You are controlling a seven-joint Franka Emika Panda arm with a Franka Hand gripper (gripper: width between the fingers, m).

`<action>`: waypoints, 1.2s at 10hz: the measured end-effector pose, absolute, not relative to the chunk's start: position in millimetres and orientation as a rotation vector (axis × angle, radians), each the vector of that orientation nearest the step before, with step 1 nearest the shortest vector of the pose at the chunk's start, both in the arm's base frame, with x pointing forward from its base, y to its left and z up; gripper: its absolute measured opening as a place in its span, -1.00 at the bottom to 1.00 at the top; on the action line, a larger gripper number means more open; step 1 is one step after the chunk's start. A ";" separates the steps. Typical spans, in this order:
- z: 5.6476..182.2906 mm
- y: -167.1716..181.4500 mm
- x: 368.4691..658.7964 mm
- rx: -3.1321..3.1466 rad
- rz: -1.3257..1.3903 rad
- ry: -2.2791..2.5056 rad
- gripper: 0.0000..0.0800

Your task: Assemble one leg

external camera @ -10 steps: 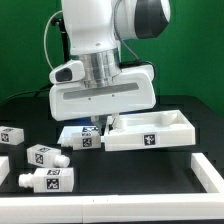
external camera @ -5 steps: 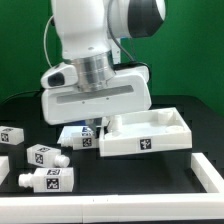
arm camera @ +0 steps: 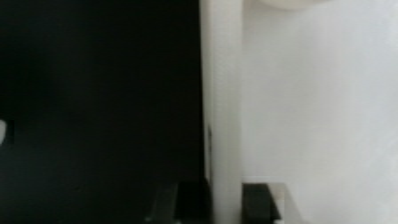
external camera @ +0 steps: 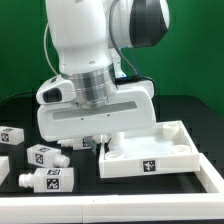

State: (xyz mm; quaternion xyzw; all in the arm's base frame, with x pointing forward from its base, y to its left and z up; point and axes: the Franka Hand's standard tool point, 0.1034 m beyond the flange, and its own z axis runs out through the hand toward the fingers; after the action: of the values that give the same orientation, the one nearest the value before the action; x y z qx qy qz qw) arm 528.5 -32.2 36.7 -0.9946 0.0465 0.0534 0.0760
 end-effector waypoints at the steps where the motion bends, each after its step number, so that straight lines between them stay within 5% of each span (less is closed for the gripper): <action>1: 35.9 -31.7 528.0 -2.982 0.163 0.138 -0.86; 7: 12.4 -25.2 571.6 -3.015 0.175 0.144 -0.86; 12: 11.3 -22.8 593.9 -3.038 0.071 0.125 -0.86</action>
Offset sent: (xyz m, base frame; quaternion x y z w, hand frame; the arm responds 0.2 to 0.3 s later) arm 0.0268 -0.0296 -0.0223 -0.0937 -0.0554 -0.0196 0.9939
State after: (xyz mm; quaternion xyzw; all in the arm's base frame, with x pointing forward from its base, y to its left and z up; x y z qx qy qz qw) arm 593.9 -22.8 11.3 -0.9976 0.0411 0.0233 0.0498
